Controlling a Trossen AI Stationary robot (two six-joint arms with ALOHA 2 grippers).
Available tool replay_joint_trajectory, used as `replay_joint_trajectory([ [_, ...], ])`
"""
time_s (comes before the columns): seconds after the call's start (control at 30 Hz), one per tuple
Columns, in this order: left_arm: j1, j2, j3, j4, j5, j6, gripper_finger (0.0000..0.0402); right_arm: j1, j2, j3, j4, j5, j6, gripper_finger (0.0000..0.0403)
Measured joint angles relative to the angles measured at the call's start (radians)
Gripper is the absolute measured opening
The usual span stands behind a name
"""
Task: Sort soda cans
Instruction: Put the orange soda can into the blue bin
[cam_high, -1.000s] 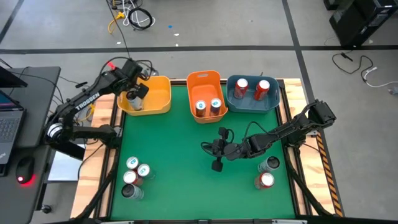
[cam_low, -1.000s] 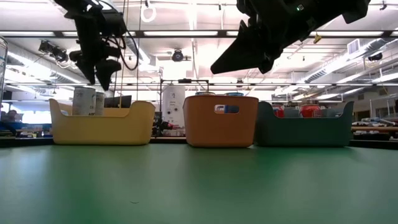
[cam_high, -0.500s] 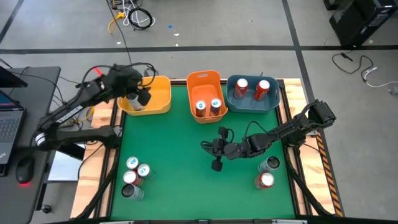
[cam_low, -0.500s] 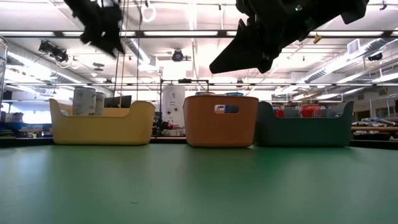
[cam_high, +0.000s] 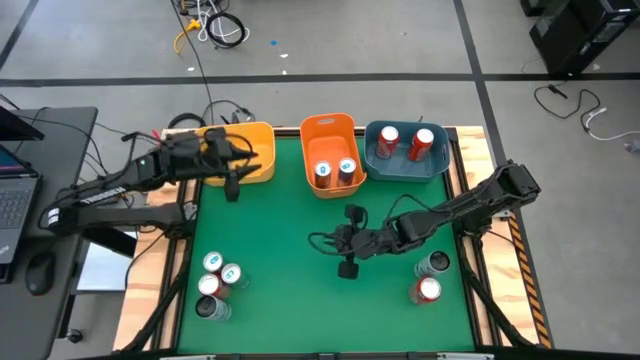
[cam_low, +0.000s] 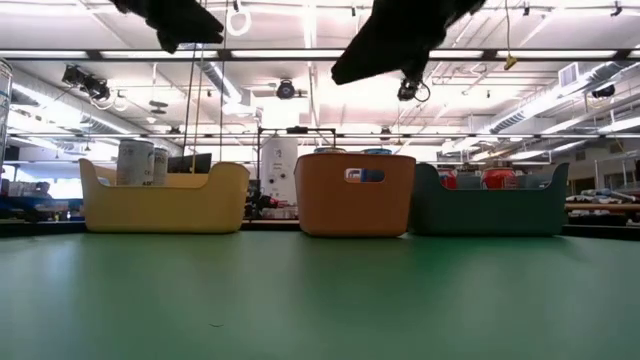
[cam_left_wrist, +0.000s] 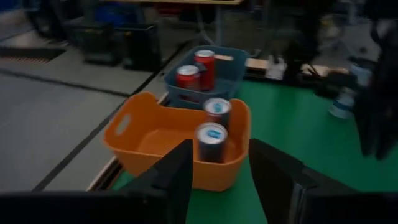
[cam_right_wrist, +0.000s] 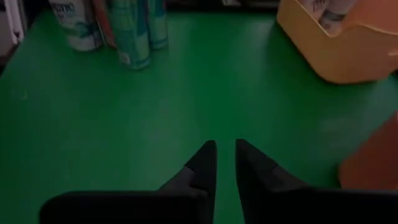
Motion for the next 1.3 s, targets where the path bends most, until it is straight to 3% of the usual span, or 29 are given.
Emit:
replay_joint_trajectory([
  [0.4,-0.210,0.005,-0.280,0.508,0.122,0.123,0.0131,0.072,-0.002,0.229,-0.470,-0.001,0.163,0.0094],
  [0.53,-0.250,0.029,-0.354,0.617,0.170,0.075,0.0131,0.109,-0.002,0.275,-0.585,-0.046,0.252,0.0114],
  [0.83,-0.313,0.117,-0.398,0.687,0.208,0.054,0.0131,0.197,-0.002,0.373,-0.869,-0.137,0.588,0.0174],
  [1.13,-0.370,0.190,-0.398,0.704,0.211,0.145,0.0131,0.305,-0.002,0.382,-1.037,-0.333,0.796,0.0270],
  [1.3,-0.372,0.234,-0.398,0.716,0.211,0.145,0.0131,0.360,-0.002,0.382,-1.133,-0.373,0.801,0.0325],
])
